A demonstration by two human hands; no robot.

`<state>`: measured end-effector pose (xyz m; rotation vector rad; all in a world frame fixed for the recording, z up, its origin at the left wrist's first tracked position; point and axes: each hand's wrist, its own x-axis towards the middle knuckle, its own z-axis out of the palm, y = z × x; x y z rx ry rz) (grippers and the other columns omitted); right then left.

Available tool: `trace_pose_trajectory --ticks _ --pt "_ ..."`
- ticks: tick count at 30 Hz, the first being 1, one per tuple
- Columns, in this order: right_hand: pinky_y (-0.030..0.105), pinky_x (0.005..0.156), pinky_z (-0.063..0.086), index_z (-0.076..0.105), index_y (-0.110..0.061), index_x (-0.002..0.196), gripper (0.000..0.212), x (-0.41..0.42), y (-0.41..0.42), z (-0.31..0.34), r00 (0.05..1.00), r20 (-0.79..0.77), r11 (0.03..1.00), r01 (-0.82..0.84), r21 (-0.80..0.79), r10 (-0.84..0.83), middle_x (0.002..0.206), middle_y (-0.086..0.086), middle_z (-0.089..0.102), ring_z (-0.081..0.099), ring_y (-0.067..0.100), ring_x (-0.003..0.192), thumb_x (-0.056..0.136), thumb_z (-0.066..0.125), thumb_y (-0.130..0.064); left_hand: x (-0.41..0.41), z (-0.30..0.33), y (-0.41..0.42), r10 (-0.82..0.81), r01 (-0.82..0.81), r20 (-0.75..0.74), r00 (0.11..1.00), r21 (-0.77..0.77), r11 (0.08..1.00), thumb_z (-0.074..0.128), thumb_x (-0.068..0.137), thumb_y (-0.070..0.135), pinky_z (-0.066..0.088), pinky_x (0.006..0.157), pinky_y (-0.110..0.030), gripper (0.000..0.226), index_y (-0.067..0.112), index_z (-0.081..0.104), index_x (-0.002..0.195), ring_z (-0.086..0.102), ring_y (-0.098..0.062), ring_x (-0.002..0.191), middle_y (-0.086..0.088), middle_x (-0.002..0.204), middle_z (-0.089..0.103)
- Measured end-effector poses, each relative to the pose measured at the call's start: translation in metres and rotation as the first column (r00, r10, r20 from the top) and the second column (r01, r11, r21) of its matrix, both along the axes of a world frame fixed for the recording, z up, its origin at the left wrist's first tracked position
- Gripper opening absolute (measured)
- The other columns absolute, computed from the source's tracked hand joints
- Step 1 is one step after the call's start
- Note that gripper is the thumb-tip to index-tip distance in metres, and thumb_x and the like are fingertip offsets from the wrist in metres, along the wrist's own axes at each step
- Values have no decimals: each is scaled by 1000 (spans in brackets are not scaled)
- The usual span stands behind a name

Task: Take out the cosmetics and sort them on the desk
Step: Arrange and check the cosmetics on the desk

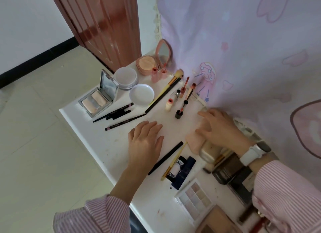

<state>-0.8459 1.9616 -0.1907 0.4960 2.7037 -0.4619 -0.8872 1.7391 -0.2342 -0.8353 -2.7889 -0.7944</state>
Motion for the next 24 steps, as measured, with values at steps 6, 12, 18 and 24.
trace_pose_trajectory --ticks 6,12,18,24 --pt "38 102 26 33 -30 136 72 -6 8 1 991 120 996 -60 -60 67 139 1 23 18 26 128 74 68 -39 3 -13 -9 -55 55 7 998 -85 995 64 83 25 38 96 -45 31 12 67 110 54 -31 117 -9 122 62" --pt "31 93 35 43 -25 125 60 -10 7 4 998 61 992 -17 -127 25 122 -1 24 34 23 111 73 73 -28 2 -13 -10 -65 69 41 997 -105 992 43 87 36 38 97 -43 40 15 66 113 52 -28 119 -6 124 61" --pt "15 78 34 49 -44 91 34 6 8 23 978 -198 932 -18 -363 -58 105 -13 31 40 9 98 85 60 -12 1 -13 -11 -67 72 80 995 -73 995 46 86 36 39 97 -43 38 15 66 112 52 -27 119 -5 124 61" --pt "1 72 34 50 -46 99 37 26 -5 70 926 -349 920 -5 -391 -144 99 -24 43 44 -14 90 83 62 -15 4 0 -9 -54 48 170 984 42 998 63 82 21 36 97 -44 32 8 65 112 52 -31 117 -10 120 62"
